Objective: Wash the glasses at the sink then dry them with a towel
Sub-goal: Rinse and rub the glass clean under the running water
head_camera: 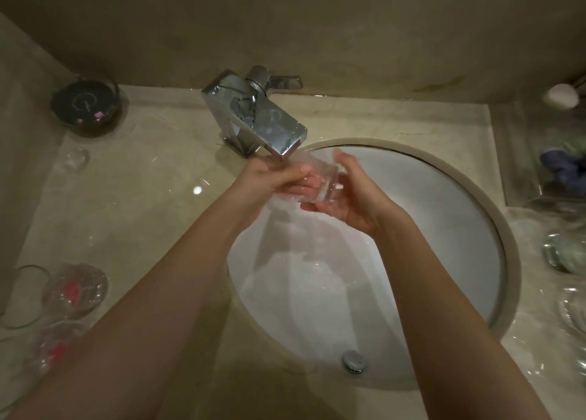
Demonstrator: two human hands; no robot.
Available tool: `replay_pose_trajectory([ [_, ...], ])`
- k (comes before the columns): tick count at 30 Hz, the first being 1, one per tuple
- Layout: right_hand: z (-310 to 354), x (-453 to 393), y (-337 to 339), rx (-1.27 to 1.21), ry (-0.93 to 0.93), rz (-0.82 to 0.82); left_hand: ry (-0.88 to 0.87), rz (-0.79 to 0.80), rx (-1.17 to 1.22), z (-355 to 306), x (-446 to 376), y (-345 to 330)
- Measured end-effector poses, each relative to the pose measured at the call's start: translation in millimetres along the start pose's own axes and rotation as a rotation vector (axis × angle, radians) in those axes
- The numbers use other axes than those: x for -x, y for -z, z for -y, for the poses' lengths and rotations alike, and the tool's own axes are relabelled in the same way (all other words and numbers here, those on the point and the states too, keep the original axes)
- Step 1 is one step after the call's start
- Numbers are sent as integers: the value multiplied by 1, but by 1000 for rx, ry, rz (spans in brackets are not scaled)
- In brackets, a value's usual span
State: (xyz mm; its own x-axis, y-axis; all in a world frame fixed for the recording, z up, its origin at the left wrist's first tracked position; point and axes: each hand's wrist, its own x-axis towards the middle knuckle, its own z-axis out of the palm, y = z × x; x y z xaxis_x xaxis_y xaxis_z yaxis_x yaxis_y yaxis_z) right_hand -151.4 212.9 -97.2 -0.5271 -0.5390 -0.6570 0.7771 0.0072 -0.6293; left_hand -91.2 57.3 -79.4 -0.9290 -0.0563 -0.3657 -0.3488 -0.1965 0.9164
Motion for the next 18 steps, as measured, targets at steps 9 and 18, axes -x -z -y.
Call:
replay_pose_trajectory([
  [9, 1, -6, 1, 36, 52, 28, 53, -26, -51, -3, -4, 8],
  [18, 0, -5, -1, 102, 117, 80, 132, -46, 5, -7, -5, 5],
])
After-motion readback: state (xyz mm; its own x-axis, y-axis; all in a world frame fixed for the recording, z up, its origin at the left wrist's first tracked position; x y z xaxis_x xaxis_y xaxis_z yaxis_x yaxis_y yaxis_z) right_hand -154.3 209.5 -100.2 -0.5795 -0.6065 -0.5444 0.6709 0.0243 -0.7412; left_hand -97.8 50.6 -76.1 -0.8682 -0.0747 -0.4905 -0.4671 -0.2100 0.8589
